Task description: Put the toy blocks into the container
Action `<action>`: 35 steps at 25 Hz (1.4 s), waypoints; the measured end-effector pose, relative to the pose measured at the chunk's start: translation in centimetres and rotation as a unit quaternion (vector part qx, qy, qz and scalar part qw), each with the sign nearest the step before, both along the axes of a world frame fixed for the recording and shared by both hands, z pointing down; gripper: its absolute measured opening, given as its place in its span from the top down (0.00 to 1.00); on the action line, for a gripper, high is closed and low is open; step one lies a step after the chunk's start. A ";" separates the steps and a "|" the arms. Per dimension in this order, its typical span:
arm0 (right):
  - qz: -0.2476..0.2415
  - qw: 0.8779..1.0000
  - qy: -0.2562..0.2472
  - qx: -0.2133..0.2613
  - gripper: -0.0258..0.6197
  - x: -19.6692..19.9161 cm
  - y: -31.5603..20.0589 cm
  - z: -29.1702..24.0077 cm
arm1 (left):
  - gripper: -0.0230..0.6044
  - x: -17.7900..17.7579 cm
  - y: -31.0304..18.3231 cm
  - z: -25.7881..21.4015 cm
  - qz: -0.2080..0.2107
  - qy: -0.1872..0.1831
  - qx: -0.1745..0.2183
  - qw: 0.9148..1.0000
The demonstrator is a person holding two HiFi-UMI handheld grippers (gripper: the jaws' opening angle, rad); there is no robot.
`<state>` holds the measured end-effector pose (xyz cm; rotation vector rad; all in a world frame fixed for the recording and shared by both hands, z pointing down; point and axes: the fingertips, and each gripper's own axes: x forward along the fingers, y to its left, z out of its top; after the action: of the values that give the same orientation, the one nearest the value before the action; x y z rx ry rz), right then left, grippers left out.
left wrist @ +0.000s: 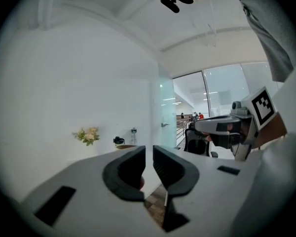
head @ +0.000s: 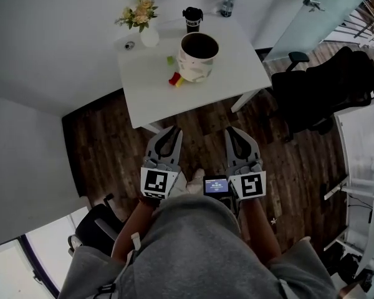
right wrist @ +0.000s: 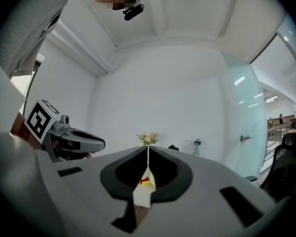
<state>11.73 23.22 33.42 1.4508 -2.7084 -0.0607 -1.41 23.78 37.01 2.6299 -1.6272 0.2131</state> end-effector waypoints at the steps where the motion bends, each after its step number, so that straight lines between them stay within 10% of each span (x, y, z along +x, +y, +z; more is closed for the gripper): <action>1: -0.002 1.000 0.002 -0.005 0.95 0.2 -0.4 0.3 | 0.89 0.2 -0.3 0.3 -0.002 0.000 -0.004 1.000; 22: -0.002 0.993 0.114 -0.037 0.95 -0.5 -21.4 1.5 | 0.89 -2.9 -20.9 4.2 0.000 0.000 0.003 1.000; 35: 0.004 0.994 0.099 -0.051 0.95 -0.9 -28.0 3.6 | 0.88 -4.1 -24.3 17.1 0.059 -0.104 -0.139 0.983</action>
<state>10.78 -4.81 36.99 1.3508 -2.5093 -0.0613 -5.52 -0.52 54.11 2.5574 -1.3725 0.6873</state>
